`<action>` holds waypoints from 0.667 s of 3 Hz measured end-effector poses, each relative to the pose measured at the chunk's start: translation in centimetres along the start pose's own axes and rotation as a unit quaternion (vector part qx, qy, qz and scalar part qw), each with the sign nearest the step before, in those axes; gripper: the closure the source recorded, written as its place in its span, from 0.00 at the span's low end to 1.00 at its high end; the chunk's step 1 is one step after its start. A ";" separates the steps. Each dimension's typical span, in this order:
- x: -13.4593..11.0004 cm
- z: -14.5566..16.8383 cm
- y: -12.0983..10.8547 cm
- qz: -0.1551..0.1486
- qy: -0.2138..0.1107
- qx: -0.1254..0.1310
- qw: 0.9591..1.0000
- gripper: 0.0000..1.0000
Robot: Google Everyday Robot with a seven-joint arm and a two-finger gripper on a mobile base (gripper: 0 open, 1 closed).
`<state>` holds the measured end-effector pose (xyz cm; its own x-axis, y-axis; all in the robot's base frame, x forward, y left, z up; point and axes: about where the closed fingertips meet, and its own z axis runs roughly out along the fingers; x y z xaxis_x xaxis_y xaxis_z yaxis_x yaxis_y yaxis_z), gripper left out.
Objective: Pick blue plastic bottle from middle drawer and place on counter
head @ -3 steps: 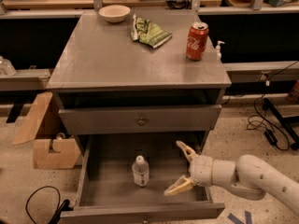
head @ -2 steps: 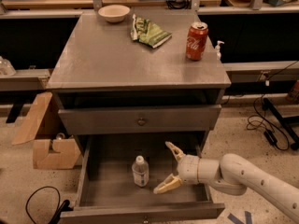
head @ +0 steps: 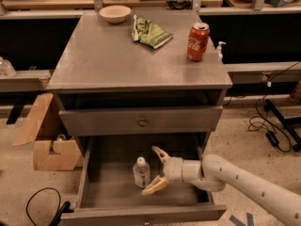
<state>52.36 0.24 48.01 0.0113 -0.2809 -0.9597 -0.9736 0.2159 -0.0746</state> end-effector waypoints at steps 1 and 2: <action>1.2 2.3 0.8 0.012 -0.016 -0.015 1.000 0.00; 1.9 4.3 1.6 0.019 -0.024 -0.028 0.999 0.18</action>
Offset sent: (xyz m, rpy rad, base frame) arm -0.0073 0.0554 -0.0468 0.0755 0.0611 0.0649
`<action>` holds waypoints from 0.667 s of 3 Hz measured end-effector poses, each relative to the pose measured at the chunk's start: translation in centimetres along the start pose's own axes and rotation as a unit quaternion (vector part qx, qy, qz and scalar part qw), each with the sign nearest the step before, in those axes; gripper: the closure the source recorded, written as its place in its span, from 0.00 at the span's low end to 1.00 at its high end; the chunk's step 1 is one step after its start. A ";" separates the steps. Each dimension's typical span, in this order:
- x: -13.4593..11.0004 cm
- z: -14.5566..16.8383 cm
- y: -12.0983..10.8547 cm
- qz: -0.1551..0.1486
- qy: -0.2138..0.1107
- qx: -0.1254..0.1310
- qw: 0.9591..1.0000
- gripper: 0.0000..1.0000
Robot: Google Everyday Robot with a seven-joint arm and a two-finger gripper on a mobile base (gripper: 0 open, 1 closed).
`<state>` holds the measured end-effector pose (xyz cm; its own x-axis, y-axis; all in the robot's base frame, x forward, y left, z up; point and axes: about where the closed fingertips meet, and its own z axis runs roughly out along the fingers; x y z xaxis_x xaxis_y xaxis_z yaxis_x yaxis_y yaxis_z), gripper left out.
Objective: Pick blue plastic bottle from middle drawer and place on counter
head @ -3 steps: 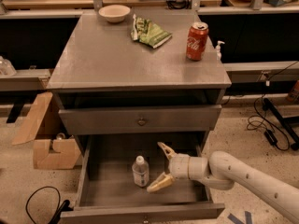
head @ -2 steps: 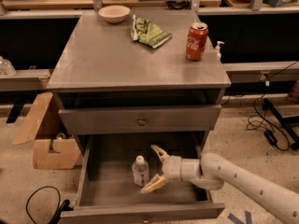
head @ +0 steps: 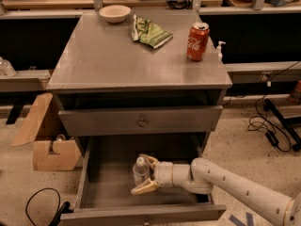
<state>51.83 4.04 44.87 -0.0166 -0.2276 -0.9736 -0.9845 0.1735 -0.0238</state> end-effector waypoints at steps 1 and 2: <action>0.6 1.4 0.5 0.007 0.000 -0.007 1.000 0.41; 0.1 2.3 1.1 0.010 0.010 -0.017 1.000 0.65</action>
Offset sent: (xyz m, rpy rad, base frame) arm -0.0098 0.0332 0.0044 -0.0508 0.0431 0.0448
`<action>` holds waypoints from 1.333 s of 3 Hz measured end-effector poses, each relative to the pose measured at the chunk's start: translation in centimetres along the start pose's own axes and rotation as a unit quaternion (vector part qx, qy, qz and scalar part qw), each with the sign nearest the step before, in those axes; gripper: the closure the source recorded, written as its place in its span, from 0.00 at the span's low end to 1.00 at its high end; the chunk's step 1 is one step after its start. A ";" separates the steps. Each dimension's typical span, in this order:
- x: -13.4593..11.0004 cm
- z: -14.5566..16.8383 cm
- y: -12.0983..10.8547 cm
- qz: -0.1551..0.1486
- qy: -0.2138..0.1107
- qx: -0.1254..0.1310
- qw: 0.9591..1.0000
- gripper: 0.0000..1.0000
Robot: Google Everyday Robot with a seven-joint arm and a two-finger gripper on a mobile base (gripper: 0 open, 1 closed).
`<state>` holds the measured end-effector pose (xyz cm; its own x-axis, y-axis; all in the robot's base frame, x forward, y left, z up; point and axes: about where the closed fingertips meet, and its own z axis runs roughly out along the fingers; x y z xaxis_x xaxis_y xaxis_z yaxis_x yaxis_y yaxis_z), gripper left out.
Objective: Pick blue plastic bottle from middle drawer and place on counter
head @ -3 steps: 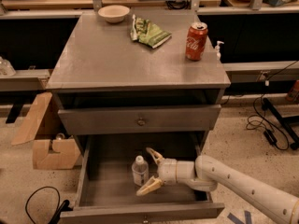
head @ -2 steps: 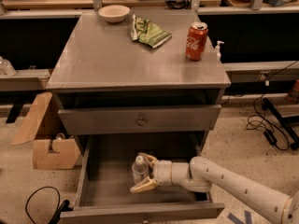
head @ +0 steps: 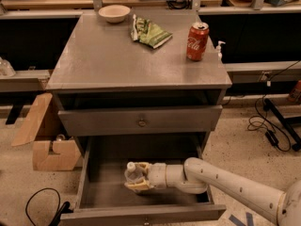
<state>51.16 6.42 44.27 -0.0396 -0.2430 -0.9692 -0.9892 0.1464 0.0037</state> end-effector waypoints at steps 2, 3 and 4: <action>-11.1 -8.1 2.7 0.038 -0.001 -0.021 0.999 1.00; -20.7 -13.7 2.4 0.055 -0.017 -0.026 0.998 1.00; -35.2 -17.5 -1.4 0.052 -0.040 -0.003 0.998 1.00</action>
Offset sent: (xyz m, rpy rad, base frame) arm -0.0500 -0.1018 0.2346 -0.0045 0.0932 0.0206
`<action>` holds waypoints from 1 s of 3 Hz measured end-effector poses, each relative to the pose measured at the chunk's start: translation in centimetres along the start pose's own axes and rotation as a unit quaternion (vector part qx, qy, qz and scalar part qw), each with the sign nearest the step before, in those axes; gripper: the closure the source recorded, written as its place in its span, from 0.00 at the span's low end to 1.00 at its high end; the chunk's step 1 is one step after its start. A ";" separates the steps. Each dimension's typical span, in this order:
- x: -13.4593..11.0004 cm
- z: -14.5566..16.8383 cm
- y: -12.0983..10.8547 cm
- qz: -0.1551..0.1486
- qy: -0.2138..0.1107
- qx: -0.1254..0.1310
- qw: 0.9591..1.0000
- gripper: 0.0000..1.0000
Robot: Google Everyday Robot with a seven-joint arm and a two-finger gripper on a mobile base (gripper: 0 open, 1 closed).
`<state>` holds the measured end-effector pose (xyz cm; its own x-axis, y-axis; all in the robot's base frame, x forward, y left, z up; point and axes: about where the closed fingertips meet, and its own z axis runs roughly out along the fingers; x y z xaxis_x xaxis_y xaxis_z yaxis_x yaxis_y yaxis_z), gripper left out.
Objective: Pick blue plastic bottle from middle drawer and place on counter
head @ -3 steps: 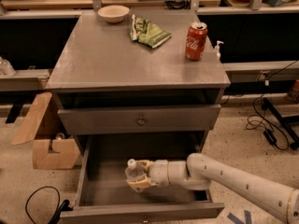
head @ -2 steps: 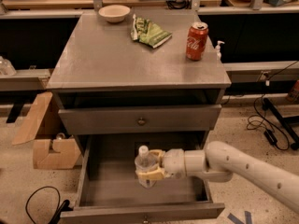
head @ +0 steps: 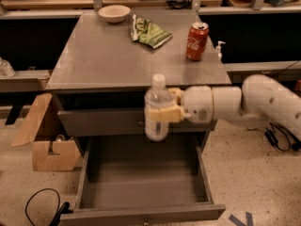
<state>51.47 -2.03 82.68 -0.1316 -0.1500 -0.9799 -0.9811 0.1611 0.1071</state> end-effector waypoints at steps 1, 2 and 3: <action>-8.2 2.2 -2.9 -0.001 -0.016 0.023 1.000 1.00; -15.0 6.8 -6.4 0.006 -0.039 0.046 0.998 1.00; -19.0 12.8 -8.9 0.013 -0.050 0.055 0.997 1.00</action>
Offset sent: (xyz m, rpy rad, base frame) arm 0.1674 0.1531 0.1979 0.1181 -0.0182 -0.1804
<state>64.57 11.90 98.18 -0.1365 -0.0470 -0.9895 -0.9554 0.2703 0.1190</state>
